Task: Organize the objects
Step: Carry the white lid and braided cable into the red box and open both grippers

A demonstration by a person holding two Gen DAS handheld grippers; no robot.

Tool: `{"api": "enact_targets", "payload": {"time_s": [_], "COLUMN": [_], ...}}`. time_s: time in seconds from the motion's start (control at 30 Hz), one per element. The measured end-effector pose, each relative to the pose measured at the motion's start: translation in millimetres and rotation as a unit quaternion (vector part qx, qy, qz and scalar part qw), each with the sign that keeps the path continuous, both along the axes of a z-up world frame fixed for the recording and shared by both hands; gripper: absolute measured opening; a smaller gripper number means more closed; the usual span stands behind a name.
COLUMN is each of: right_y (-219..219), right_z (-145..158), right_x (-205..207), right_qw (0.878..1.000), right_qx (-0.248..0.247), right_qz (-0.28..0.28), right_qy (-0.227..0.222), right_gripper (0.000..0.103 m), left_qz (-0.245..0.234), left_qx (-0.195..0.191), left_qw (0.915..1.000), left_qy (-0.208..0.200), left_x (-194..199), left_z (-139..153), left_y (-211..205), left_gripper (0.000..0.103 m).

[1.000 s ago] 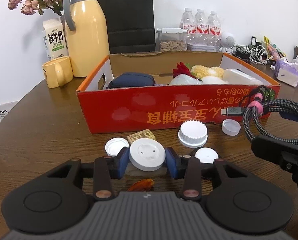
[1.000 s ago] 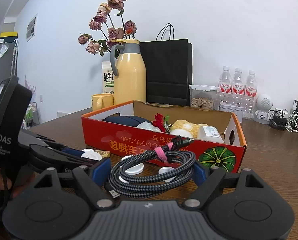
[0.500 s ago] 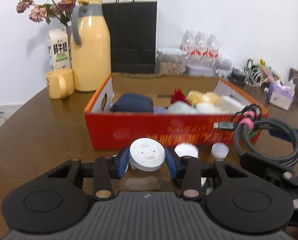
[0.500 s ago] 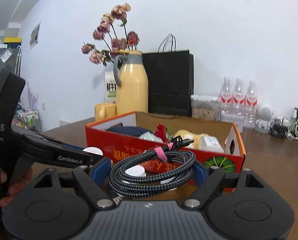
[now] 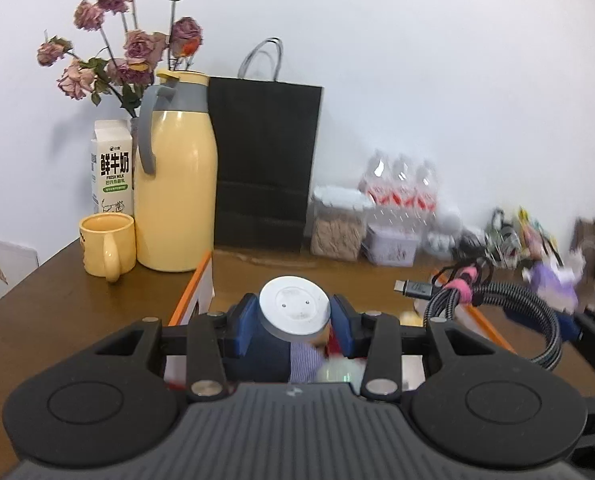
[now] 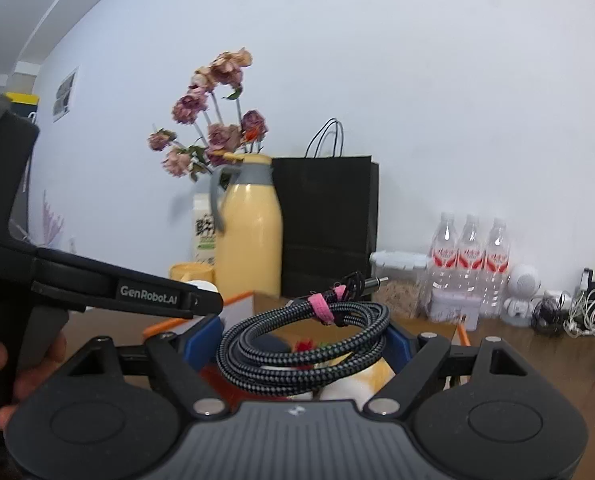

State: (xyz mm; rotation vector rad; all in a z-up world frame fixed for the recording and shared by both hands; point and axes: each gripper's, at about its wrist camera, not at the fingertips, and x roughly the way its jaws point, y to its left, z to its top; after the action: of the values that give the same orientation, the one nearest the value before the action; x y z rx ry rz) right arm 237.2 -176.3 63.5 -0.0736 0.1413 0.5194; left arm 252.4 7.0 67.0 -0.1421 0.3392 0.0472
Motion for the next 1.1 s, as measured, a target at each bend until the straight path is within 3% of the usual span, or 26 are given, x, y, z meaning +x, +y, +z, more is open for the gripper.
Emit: {"api": "enact_targets", "payload": {"time_s": [0.23,0.4,0.57,0.83,0.9,0.93,0.97,1.03,1.1], "right_y": [24.2,27.7,24.4,19.4,16.8,16.0,15.9,17.2,19.0], "right_z": [6.3,-3.6,-21.7,-36.4,-37.6,-36.7,-35.9,-35.2,-33.1], "right_x": [67.4,109.6,126.1,134.1,132.6,130.7,128.0,121.3,114.3], "right_qw": [0.999,0.995,0.991,0.985,0.984,0.984,0.985,0.986,0.987], "right_qx": [0.022,0.036,0.019,0.006,0.013,0.014,0.012,0.003,-0.006], "right_qz": [-0.035,-0.059,-0.077,-0.089,-0.082,-0.079,-0.077,-0.076,-0.072], "right_qy": [0.032,0.067,0.105,0.151,0.158,0.158,0.156,0.150,0.144], "right_gripper": [0.082,0.082,0.082,0.083,0.082,0.082,0.084,0.095,0.103], "left_qz": [0.040,0.046,0.038,0.049,0.055,0.059,0.064,0.074,0.082], "left_qx": [-0.021,-0.025,-0.005,0.022,0.028,0.033,0.035,0.034,0.034], "left_qw": [0.9989,0.9985,0.9980,0.9971,0.9970,0.9968,0.9967,0.9964,0.9961], "left_qy": [-0.010,0.018,0.051,0.054,0.047,0.042,0.037,0.021,0.003], "left_x": [51.2,85.6,95.7,91.7,87.9,85.1,82.7,76.3,69.0], "left_z": [5.1,-5.8,-26.4,-36.6,-36.2,-35.4,-33.8,-29.4,-24.1], "left_y": [7.8,12.1,7.1,0.5,0.7,0.7,1.4,2.9,3.7], "left_gripper": [0.041,0.041,0.041,0.043,0.050,0.059,0.078,0.100,0.103]}}
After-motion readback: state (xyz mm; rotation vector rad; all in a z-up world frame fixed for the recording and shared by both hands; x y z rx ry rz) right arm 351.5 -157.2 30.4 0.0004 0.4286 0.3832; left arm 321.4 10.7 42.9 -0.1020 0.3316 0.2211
